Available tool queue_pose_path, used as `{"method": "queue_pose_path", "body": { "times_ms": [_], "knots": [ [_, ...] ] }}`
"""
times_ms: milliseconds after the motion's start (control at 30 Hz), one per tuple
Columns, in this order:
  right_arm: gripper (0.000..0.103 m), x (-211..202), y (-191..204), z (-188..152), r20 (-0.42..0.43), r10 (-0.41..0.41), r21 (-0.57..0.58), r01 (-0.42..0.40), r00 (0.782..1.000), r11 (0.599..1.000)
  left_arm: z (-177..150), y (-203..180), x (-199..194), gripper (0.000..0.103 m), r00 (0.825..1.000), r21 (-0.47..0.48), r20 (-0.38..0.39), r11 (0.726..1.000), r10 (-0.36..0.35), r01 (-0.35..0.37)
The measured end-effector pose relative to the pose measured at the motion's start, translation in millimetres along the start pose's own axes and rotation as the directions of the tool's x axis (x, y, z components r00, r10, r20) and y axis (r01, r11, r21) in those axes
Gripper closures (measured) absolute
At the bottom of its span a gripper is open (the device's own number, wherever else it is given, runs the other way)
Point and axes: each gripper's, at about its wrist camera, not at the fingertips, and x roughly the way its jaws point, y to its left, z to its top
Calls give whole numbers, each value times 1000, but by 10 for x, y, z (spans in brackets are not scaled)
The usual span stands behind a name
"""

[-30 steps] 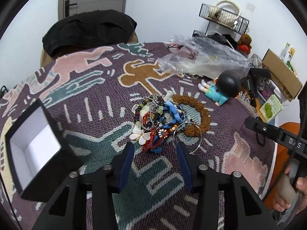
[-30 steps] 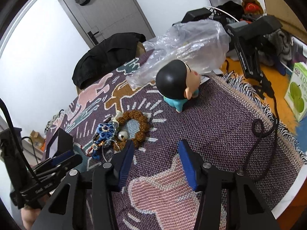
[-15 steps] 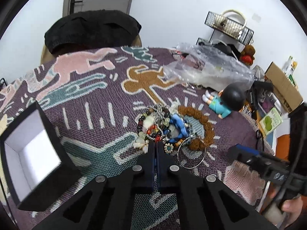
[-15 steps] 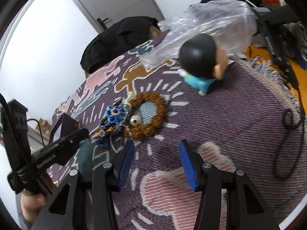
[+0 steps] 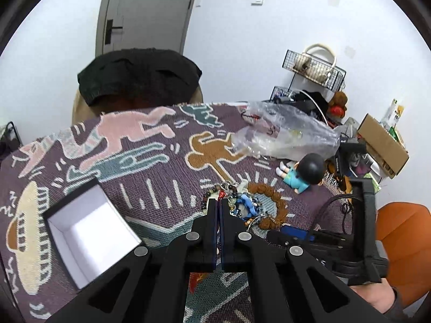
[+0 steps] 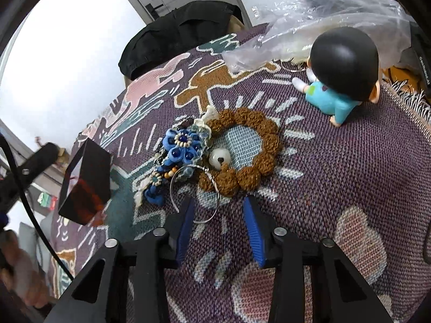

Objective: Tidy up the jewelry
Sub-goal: 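Grasp the red string bracelet with the left tool while the right tool grasps a silver earring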

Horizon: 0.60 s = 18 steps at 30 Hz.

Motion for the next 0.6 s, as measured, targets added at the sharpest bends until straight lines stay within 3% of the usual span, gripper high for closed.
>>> {"method": "queue_pose_path", "body": {
  "times_ms": [133, 333, 433, 600],
  "knots": [
    [72, 35, 0, 28, 4, -13, 8, 13, 1000, 1000, 27, 37, -131, 103, 1000, 0, 25, 1000, 11, -11],
    [73, 74, 95, 28, 10, -61, -19, 61, 998, 998, -2, 150, -244, 103, 999, -15, 44, 1000, 21, -21],
    [89, 104, 140, 11, 27, -115, -37, 116, 993, 993, -24, 208, -275, 103, 999, -23, 45, 999, 27, -26],
    [91, 56, 100, -19, 42, -84, -4, 84, 996, 996, -55, 293, -326, 103, 998, -29, 42, 999, 47, -45]
  ]
}}
